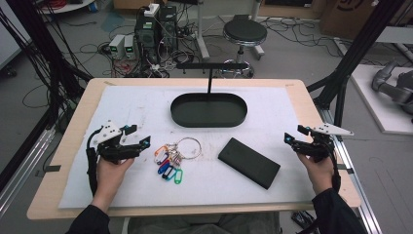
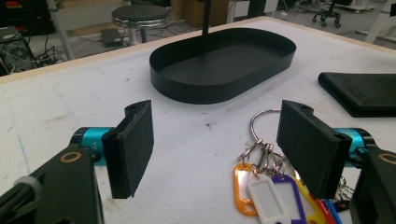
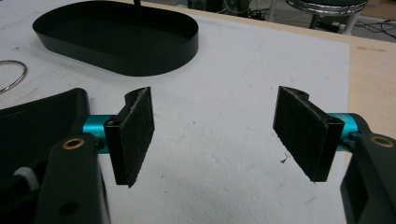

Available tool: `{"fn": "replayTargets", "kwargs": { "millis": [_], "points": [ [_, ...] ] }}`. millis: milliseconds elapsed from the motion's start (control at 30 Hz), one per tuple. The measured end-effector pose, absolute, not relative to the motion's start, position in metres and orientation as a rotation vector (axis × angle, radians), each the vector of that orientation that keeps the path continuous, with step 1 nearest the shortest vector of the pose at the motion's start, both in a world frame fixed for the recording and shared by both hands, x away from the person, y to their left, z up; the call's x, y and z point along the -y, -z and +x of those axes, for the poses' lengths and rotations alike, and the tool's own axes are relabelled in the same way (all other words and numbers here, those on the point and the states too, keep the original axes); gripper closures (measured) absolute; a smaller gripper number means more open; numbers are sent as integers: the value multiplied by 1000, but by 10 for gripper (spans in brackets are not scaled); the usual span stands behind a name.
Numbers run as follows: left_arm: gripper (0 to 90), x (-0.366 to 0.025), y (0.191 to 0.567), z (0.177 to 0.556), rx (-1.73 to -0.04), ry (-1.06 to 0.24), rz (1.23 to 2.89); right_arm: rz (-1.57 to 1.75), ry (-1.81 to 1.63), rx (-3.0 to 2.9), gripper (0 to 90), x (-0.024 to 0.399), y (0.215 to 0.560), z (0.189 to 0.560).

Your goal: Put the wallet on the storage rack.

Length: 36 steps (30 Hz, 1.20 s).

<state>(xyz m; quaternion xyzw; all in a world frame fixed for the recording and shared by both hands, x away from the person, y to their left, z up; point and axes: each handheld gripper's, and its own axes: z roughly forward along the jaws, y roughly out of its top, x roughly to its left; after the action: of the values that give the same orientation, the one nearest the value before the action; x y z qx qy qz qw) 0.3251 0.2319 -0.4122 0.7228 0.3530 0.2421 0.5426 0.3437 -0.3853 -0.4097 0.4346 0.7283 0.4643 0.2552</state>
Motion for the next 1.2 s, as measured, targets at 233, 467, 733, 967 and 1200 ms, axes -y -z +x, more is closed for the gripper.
{"fn": "replayTargets", "kwargs": {
  "millis": [233, 467, 733, 967, 1200],
  "points": [
    [229, -233, 411, 323, -855, -578, 1727, 1172, -1252, -1974, 295, 381, 410, 347],
    [229, -229, 414, 327, -880, -558, 1735, 1181, -1237, -1972, 295, 381, 411, 350],
    [229, -227, 413, 327, -863, -552, 1722, 1185, -1228, -1961, 295, 381, 411, 350],
    [239, -224, 413, 332, -867, -550, 1730, 1184, -1217, -1968, 295, 381, 411, 348],
    [292, -208, 412, 342, -859, -529, 1745, 1185, -1209, -1971, 295, 382, 411, 345]
  ]
}}
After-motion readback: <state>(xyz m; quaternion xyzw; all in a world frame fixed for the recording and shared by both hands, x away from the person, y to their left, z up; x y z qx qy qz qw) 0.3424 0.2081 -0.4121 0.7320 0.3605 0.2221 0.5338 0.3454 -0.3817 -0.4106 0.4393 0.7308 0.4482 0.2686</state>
